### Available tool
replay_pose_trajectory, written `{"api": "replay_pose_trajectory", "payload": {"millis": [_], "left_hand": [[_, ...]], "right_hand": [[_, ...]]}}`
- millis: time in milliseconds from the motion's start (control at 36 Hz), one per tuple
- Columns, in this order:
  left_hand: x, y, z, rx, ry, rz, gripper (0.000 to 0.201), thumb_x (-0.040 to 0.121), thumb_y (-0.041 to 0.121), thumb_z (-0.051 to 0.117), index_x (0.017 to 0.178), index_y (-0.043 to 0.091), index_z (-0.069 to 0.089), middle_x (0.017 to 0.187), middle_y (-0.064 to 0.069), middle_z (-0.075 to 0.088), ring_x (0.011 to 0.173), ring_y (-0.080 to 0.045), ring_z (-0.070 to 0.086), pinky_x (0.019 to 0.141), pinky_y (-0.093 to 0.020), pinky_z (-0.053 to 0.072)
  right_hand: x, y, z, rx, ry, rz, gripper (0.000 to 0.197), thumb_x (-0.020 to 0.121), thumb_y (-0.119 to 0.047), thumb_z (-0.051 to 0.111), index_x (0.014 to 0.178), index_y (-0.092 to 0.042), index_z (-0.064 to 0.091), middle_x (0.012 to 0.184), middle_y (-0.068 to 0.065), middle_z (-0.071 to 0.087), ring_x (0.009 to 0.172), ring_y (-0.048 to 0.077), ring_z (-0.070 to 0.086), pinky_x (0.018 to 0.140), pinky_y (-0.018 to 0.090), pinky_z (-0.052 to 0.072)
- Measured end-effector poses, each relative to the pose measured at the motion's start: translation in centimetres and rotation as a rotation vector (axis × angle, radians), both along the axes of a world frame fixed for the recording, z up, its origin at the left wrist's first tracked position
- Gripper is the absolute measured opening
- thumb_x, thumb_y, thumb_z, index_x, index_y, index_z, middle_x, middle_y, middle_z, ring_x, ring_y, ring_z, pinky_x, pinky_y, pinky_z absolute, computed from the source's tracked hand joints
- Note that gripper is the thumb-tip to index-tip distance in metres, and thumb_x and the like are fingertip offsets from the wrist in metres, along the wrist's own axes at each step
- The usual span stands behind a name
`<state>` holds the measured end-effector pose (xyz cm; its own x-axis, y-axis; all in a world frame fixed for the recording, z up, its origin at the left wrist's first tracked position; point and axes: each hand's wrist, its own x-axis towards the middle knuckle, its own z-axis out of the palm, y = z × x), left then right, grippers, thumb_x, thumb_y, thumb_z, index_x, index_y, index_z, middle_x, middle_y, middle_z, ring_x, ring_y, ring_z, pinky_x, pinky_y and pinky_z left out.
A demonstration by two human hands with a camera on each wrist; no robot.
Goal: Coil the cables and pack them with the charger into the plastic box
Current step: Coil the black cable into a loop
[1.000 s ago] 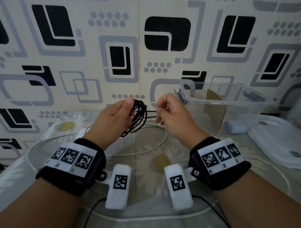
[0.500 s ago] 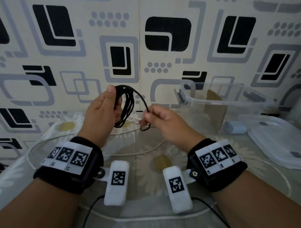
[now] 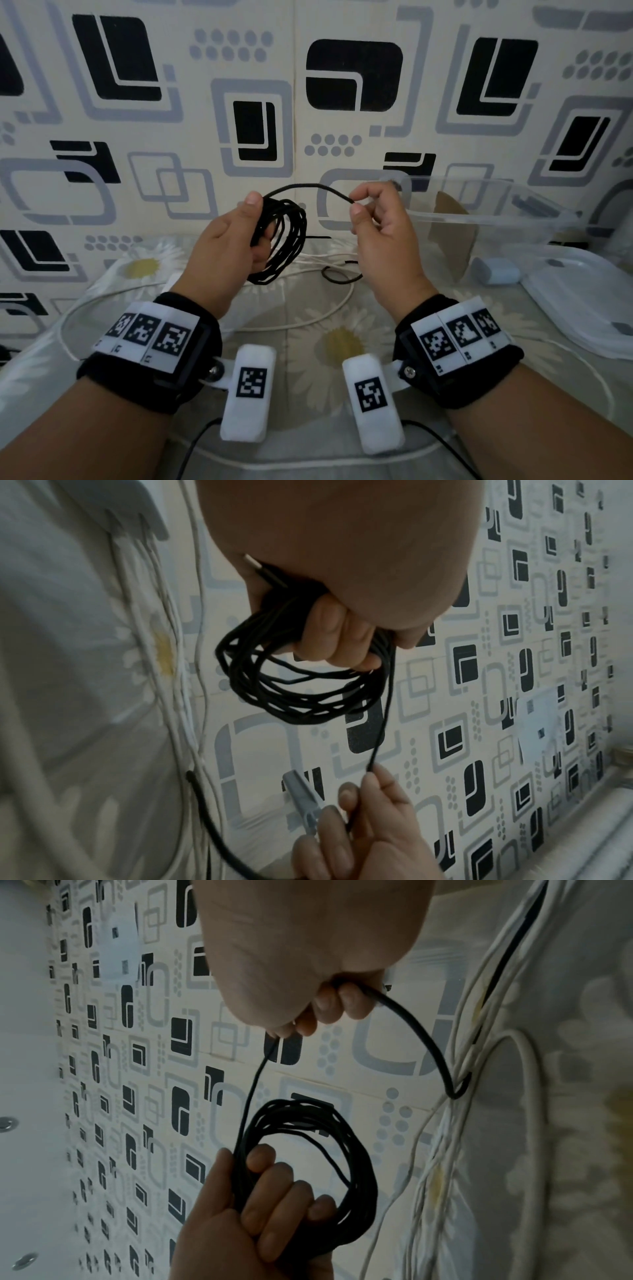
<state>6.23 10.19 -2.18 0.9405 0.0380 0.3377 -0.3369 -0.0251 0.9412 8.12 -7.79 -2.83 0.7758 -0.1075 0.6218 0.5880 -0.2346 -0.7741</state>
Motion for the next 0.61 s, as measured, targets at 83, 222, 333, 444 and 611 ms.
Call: {"api": "replay_pose_trajectory", "payload": {"millis": [83,222,333,444,611], "left_hand": [[-0.1,0.0,0.1,-0.001,0.000,-0.023,0.047,0.101,0.045,0.035,0.073,0.010,0.050,0.050,0.006,0.028,0.046,-0.010,0.023,0.046,-0.021,0.021],[-0.3,0.0,0.3,-0.012,-0.006,-0.074,0.047,0.102,0.042,0.032,0.074,0.009,0.049,0.049,0.008,0.028,0.044,-0.009,0.021,0.044,-0.019,0.020],[-0.2,0.0,0.3,-0.074,0.013,-0.072,0.046,0.102,0.042,0.033,0.073,0.010,0.049,0.048,0.009,0.029,0.043,-0.008,0.022,0.045,-0.020,0.020],[0.1,0.2,0.2,-0.151,0.046,-0.083,0.049,0.102,0.044,0.032,0.069,0.014,0.050,0.048,0.007,0.025,0.042,-0.009,0.019,0.050,-0.027,0.015],[0.8,1.2,0.7,-0.455,0.128,-0.143,0.048,0.100,0.051,0.033,0.067,0.020,0.047,0.045,0.009,0.020,0.038,-0.009,0.016,0.051,-0.025,0.028]], "right_hand": [[0.3,-0.1,-0.3,-0.028,0.086,-0.003,0.014,0.097,-0.011,0.049,0.095,-0.023,0.055,0.067,-0.008,0.045,0.050,-0.002,0.042,0.052,0.009,0.036],[0.4,-0.1,-0.6,-0.089,0.191,0.011,0.015,0.097,-0.014,0.050,0.089,-0.026,0.056,0.070,-0.005,0.049,0.059,0.006,0.046,0.054,0.014,0.040],[0.3,0.2,-0.9,-0.177,0.259,0.081,0.012,0.097,-0.016,0.051,0.092,-0.025,0.058,0.075,0.000,0.054,0.064,0.011,0.050,0.061,0.024,0.042],[0.3,0.3,-1.1,-0.151,0.311,0.175,0.013,0.097,-0.018,0.051,0.093,-0.027,0.059,0.072,0.001,0.057,0.048,-0.001,0.045,0.057,0.022,0.036],[0.1,0.3,-1.0,0.022,0.411,0.361,0.013,0.100,-0.015,0.046,0.107,-0.019,0.056,0.070,-0.001,0.057,0.045,0.011,0.042,0.048,0.019,0.039]]}}
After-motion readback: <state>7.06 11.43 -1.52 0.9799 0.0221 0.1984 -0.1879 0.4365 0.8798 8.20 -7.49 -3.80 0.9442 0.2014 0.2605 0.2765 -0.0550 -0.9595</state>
